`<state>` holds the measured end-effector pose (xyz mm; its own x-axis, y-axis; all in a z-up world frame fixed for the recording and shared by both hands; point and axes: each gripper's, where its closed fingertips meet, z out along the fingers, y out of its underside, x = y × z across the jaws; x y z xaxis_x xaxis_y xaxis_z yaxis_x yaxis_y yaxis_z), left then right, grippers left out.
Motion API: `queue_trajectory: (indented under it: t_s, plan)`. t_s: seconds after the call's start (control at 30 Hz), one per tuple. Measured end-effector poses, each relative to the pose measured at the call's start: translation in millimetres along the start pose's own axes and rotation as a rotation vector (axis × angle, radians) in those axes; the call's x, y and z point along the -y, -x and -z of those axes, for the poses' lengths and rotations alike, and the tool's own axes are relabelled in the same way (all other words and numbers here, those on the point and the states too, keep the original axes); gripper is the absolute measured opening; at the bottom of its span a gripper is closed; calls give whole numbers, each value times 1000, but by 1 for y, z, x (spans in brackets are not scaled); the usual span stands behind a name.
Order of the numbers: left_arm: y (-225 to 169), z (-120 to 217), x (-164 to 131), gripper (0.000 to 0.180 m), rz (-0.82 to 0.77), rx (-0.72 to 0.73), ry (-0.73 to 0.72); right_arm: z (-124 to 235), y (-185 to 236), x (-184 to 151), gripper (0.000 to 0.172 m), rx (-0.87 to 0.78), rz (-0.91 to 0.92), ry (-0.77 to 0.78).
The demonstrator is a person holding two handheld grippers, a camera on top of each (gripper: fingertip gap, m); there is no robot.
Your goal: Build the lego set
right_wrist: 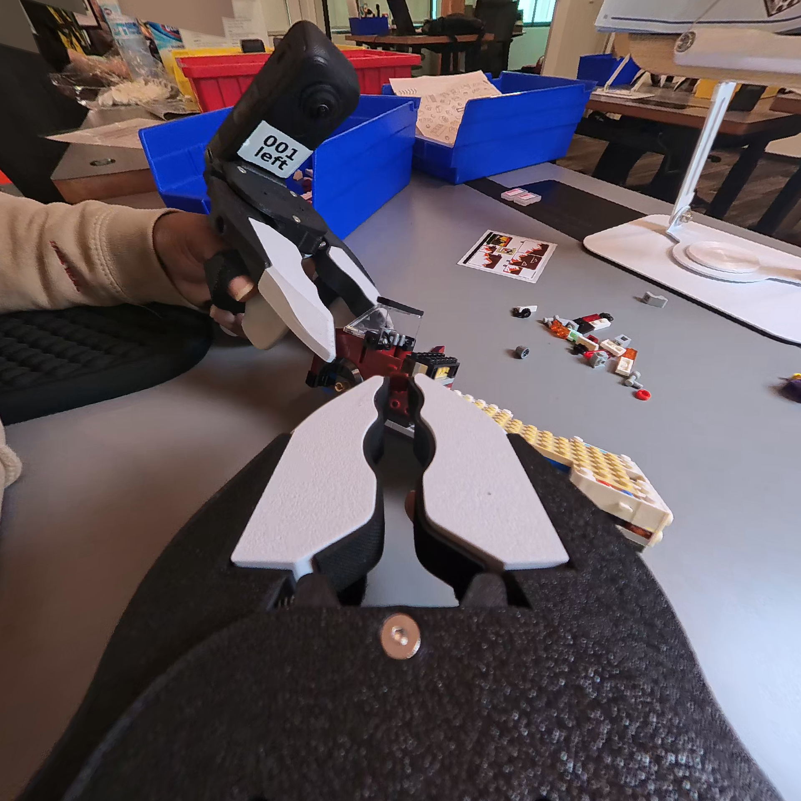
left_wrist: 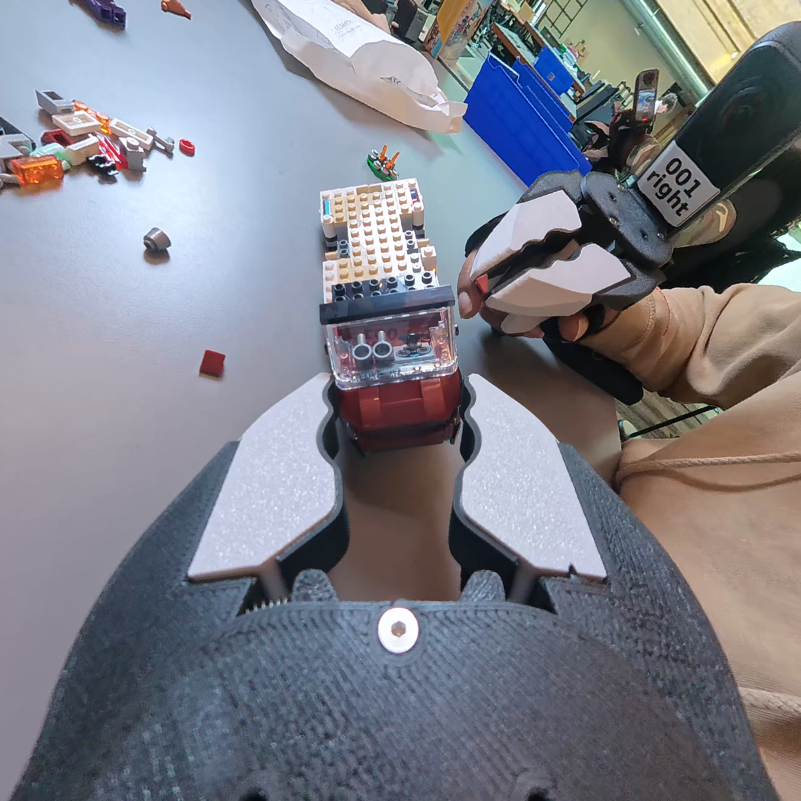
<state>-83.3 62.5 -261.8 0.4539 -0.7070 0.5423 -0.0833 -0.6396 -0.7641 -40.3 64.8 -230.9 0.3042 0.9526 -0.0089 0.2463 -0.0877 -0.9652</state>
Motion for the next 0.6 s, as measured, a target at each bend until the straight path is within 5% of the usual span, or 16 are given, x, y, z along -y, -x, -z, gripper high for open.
queue_trajectory:
  t_s: [0.2,0.33,0.6]
  plan:
    - [11,-1,-1,55,-320,164,45,0,28,-33,8,170,317,273]
    - [11,-9,-9,55,-622,250,120,4,44,-59,8,300,349,459]
    - [-9,3,0,56,-705,234,61,6,60,-71,9,520,500,686]
